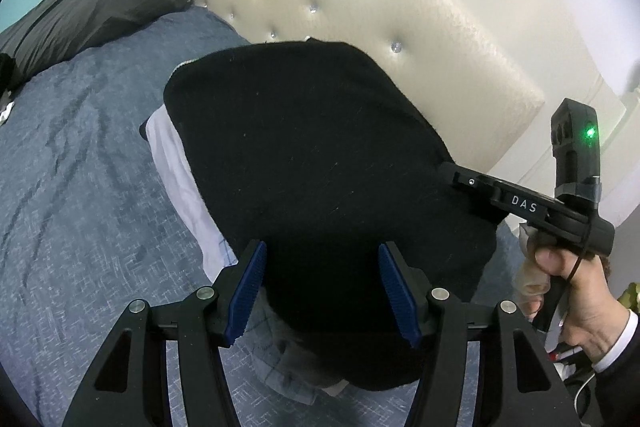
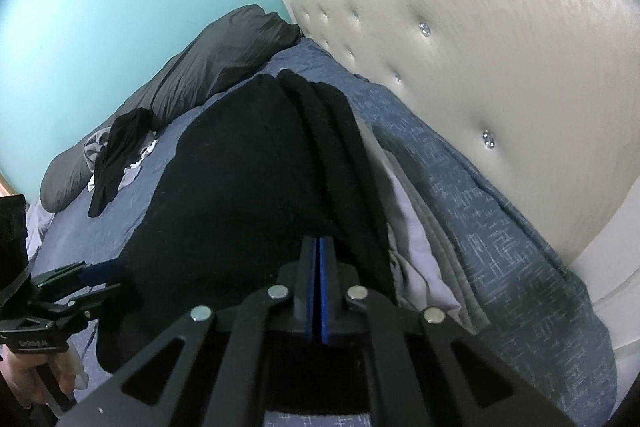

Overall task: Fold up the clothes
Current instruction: 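Lower the sweatshirt onto the clothes stack and open both tools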

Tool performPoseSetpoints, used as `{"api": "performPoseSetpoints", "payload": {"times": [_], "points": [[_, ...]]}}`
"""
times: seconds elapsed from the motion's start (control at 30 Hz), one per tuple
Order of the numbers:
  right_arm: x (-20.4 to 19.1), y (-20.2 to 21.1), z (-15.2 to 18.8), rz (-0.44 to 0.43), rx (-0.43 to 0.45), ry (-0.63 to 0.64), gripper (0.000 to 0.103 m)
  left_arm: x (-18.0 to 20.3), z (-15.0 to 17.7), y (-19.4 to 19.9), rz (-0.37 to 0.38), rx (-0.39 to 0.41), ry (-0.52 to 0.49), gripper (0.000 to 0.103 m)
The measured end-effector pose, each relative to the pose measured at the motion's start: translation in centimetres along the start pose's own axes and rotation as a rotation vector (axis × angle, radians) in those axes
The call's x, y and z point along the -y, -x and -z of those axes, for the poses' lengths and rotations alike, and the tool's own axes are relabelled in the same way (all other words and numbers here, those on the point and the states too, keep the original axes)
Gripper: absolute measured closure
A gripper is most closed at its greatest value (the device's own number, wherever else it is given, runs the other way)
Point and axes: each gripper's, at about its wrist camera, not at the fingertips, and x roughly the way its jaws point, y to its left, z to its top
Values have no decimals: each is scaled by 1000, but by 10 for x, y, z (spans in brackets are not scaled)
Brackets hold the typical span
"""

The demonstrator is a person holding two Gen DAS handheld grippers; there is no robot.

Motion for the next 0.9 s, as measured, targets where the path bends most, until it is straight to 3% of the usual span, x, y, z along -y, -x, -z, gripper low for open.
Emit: {"api": "performPoseSetpoints", "payload": {"times": [0.13,0.4,0.57,0.9], "points": [[2,0,4,-3,10,-10,103,0,2,1,-8,-4,0,39],[-12,35,-3,-34,134,13,103,1,-2,18,-20,50,-7,40],[-10,20,7,7,86,33,103,-2,4,6,-15,19,0,40],[9,4,24,-6,106,-55,103,-4,6,-4,-26,8,-4,40]]}}
